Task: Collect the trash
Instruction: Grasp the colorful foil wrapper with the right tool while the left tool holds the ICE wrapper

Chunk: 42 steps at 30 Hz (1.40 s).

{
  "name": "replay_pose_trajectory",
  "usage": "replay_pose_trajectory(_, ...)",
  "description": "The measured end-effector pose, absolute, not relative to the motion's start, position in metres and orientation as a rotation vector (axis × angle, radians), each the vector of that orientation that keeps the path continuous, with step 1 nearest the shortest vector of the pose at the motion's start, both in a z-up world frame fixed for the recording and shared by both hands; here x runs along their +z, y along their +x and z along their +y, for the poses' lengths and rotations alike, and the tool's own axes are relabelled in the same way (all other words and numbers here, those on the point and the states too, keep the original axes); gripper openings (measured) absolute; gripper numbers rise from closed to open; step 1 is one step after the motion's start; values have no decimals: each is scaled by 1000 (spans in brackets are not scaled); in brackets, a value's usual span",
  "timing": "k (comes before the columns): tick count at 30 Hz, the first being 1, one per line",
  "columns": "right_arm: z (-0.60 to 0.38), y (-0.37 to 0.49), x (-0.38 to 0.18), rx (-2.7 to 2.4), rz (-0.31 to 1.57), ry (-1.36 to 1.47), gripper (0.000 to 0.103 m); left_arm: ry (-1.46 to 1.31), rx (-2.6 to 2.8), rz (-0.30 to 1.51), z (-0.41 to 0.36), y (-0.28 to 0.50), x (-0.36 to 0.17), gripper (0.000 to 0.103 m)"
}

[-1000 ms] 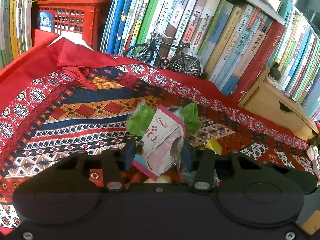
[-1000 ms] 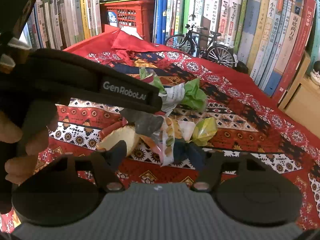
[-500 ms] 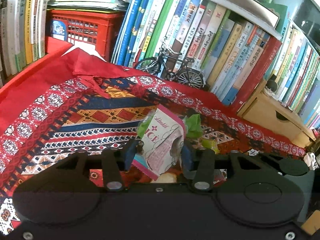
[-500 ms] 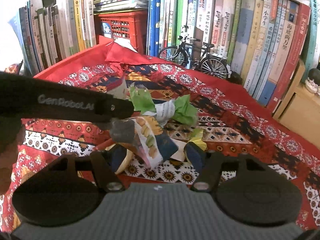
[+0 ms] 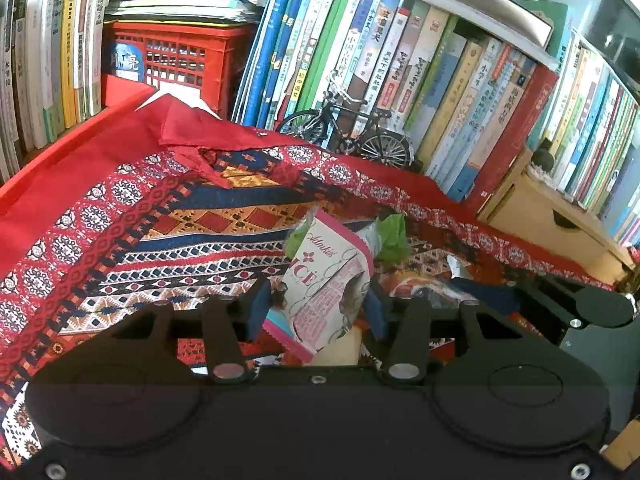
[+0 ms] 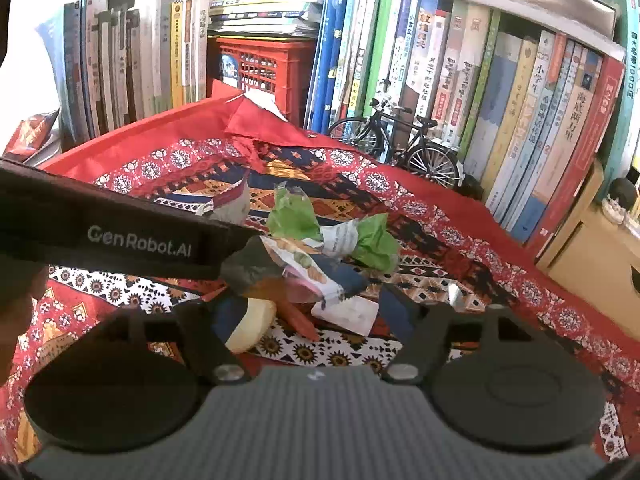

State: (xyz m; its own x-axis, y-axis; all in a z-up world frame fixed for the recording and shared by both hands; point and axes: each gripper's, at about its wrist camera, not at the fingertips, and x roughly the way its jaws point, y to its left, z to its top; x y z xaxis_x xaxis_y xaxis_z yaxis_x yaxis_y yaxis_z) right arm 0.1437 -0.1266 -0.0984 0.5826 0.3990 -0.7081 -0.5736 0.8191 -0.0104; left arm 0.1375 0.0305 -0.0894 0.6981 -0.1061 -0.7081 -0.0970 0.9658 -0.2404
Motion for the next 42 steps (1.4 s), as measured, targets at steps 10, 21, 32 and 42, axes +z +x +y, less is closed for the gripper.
replay_pose_trajectory(10,-135,132,-96,615,772,-222,86,-224,-18,796,31,129,-86,50)
replay_pose_trajectory(21,-126,138,-107,624,817,-234,87,-209,9,802,39,120,-92,68)
replay_pose_trajectory(32,-116,138,-110,639,851,-206,52,-217,-8,807,47,112,-94,79)
replay_pose_trajectory(42,-146,127,-97,509,829,-210,46,-209,-94,831,41,102,-97,83)
